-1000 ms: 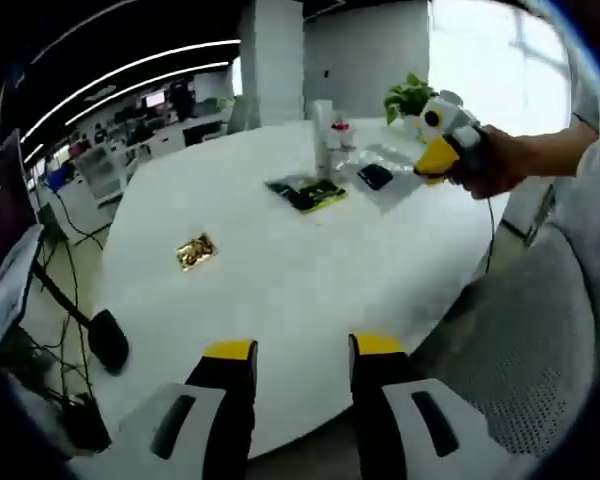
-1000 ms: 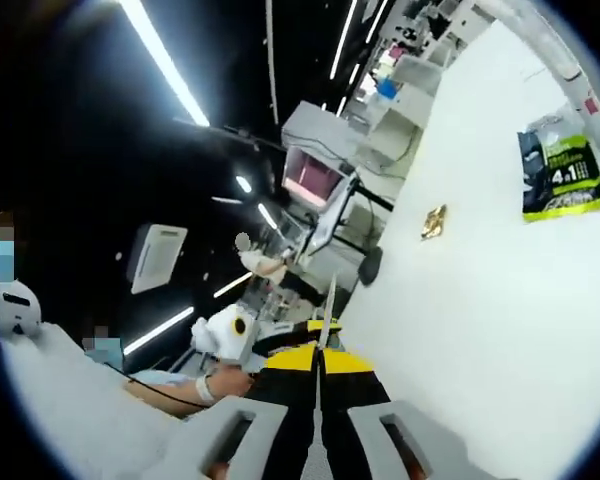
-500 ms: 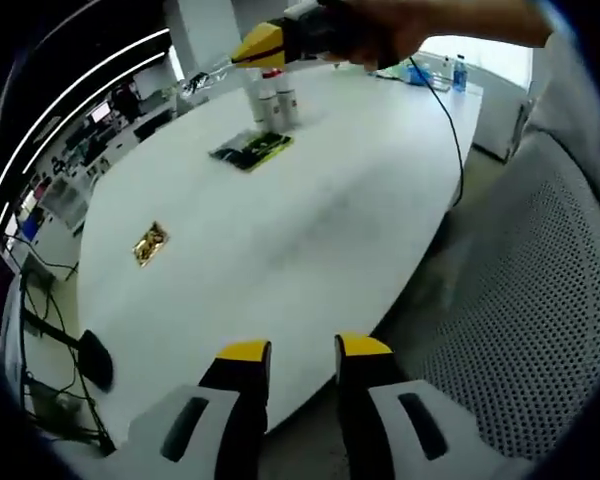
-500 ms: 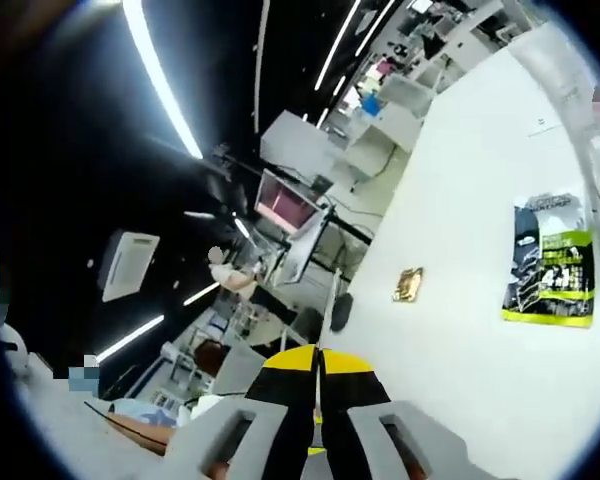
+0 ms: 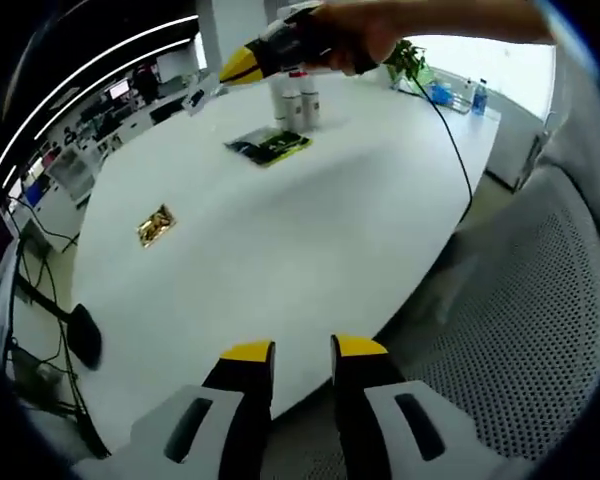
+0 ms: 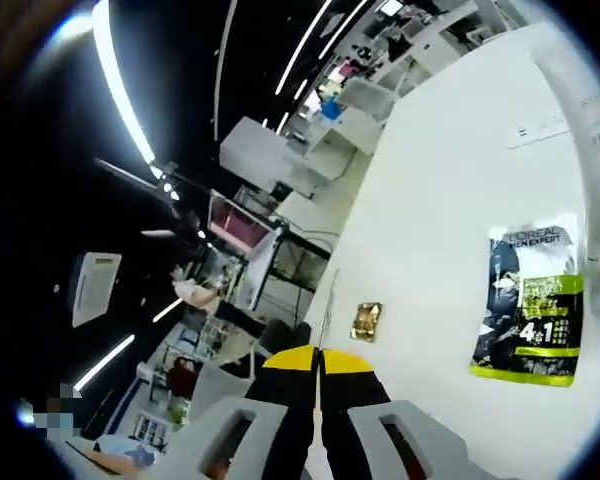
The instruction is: Arrange the skincare products in the storage area until every visible bottle or jar stands upright without overlapping.
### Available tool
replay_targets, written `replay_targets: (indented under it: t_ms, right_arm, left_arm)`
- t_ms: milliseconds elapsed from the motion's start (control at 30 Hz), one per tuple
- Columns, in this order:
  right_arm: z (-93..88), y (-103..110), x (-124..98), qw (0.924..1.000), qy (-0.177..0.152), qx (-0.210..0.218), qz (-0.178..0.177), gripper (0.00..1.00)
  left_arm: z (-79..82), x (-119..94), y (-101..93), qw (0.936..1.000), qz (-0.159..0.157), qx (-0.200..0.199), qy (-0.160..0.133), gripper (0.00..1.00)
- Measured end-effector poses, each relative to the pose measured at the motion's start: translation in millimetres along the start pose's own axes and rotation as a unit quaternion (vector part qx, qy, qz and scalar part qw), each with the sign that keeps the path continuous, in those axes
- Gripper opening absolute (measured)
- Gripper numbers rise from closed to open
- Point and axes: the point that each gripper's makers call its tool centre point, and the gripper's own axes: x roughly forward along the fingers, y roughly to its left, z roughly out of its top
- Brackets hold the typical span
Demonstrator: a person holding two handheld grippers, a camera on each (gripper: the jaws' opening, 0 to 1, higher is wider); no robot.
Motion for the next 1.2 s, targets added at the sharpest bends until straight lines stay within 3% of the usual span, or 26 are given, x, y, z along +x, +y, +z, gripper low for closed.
replay_targets:
  t_ms: [400, 633, 767, 1200]
  right_arm:
    - [5.6, -34, 31, 0.9968, 0.028, 0.000, -0.075, 0.00]
    - [6.2, -53, 44, 0.9938, 0.045, -0.012, -0.101, 0.00]
    - [2.3, -71, 46, 0.9891, 0.064, -0.019, -0.131, 0.00]
    - [9.3, -105, 48, 0.9825, 0.077, -0.005, -0.170, 0.00]
  left_arm:
    - [-4.5, 0, 5.0, 0.9999, 0.010, -0.013, 0.005, 0.17]
    - [-6.6, 0, 7.2, 0.9997, 0.016, -0.015, 0.010, 0.15]
    - [-6.9, -1, 10.7, 0.9994, 0.023, -0.022, 0.010, 0.15]
    - [-12.3, 1, 9.4, 0.9993, 0.022, -0.018, 0.025, 0.13]
